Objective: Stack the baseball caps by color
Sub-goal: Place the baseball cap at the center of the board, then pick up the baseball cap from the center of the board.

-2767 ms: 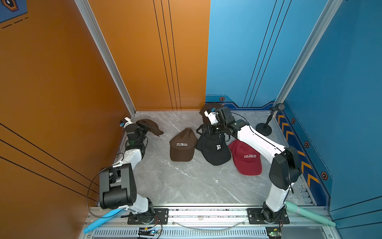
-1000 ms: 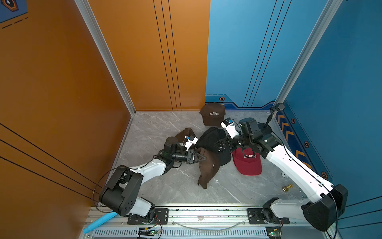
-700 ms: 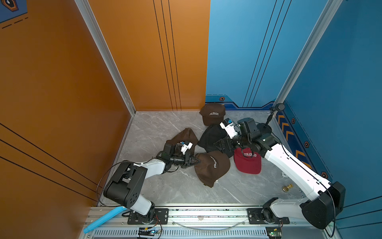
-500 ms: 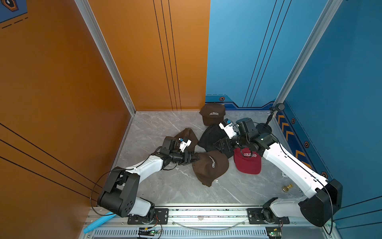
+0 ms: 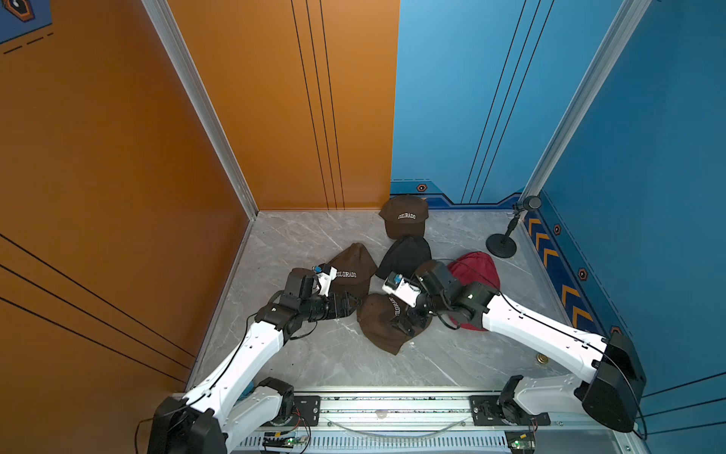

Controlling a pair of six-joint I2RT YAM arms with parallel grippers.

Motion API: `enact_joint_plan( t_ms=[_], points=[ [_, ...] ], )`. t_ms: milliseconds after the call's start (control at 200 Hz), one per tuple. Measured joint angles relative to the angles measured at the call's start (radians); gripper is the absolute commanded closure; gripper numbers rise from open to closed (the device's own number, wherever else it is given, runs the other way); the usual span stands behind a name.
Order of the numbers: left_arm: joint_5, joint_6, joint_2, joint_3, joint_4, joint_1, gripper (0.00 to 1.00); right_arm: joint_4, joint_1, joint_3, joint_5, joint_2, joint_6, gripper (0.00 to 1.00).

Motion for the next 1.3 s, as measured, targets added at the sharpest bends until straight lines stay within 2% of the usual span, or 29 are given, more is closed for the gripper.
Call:
enact_joint_plan(
  t_ms=[145,160,210,376,551,826,1061,1302],
  points=[
    [-0.181,-0.095,-0.127,-0.186,-0.05,-0.022,0.15,0.039,0.008,-0.007,0.01,0.002,-0.117,0.0],
    [-0.196,-0.104,-0.14,-0.203,-0.054,-0.022,0.1,0.039,0.008,-0.002,0.01,0.005,-0.126,0.0],
    [-0.246,-0.138,-0.185,-0.257,-0.067,-0.022,0.09,0.037,0.005,0.03,0.01,0.026,-0.162,0.0],
    [-0.29,-0.186,-0.235,-0.34,-0.029,-0.007,0.07,0.037,0.005,0.149,-0.01,0.13,-0.254,0.0],
    [-0.285,-0.18,-0.078,-0.312,0.122,-0.018,0.0,0.029,0.005,0.194,-0.045,0.212,-0.335,0.0],
    [-0.274,-0.132,0.2,-0.2,0.301,-0.056,0.02,-0.027,0.01,0.208,-0.079,0.254,-0.507,0.0],
    [-0.264,-0.118,0.273,-0.172,0.367,-0.1,0.02,-0.05,0.023,0.266,-0.046,0.346,-0.558,0.0],
    [-0.201,-0.138,0.265,-0.224,0.482,-0.108,0.02,-0.047,0.037,0.261,-0.026,0.378,-0.565,0.0]
  ],
)
